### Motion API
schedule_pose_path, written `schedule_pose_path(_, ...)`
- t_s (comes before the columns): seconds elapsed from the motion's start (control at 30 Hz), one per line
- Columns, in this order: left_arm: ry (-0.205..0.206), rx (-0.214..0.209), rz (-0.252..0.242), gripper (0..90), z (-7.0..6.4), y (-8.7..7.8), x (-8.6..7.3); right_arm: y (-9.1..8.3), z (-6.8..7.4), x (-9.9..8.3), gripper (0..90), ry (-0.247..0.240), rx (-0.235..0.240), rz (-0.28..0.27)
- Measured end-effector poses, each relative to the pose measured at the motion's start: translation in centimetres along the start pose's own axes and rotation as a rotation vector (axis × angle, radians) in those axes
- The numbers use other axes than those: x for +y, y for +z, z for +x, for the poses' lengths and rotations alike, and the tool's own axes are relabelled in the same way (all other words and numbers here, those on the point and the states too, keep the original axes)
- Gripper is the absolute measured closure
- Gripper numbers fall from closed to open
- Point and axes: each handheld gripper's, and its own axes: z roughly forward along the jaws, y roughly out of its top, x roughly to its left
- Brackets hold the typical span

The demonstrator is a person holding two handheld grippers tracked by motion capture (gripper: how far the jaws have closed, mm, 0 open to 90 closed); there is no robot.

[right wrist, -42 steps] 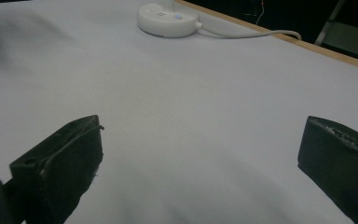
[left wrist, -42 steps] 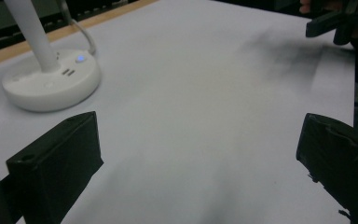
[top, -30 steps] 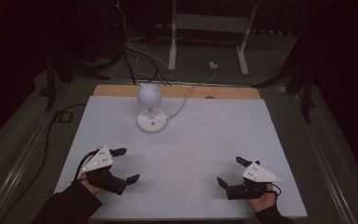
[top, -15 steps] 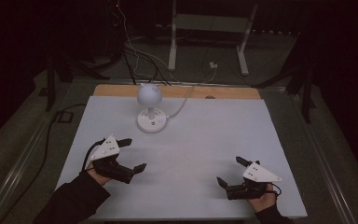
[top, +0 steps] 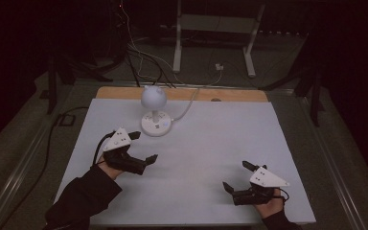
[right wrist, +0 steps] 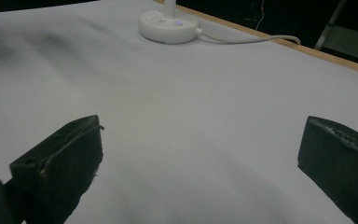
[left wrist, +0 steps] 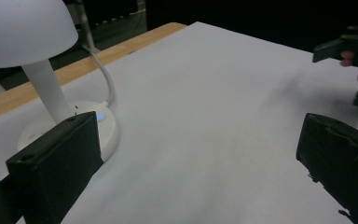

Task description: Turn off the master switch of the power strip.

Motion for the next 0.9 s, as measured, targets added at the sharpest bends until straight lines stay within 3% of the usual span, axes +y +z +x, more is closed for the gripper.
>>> schedule_pose_path(0.4,-0.02,0.035,0.017,0.4,0.5,2.6,0.1,-0.1,0.0,0.0,0.0,0.003,0.002,-0.002)
schedule_pose_path(0.6,-0.052,0.081,0.031,0.5,0.9,4.0,0.4,0.0,0.0,0.0,0.0,0.001,0.007,0.001)
schedule_pose_path(0.7,-0.045,0.104,0.034,0.5,1.0,4.6,0.6,-0.1,0.0,0.0,0.0,0.003,0.007,-0.002)
schedule_pose_path(0.9,-0.094,0.093,0.029,0.4,1.2,5.6,0.9,-0.1,0.0,0.0,0.0,0.003,0.007,-0.001)
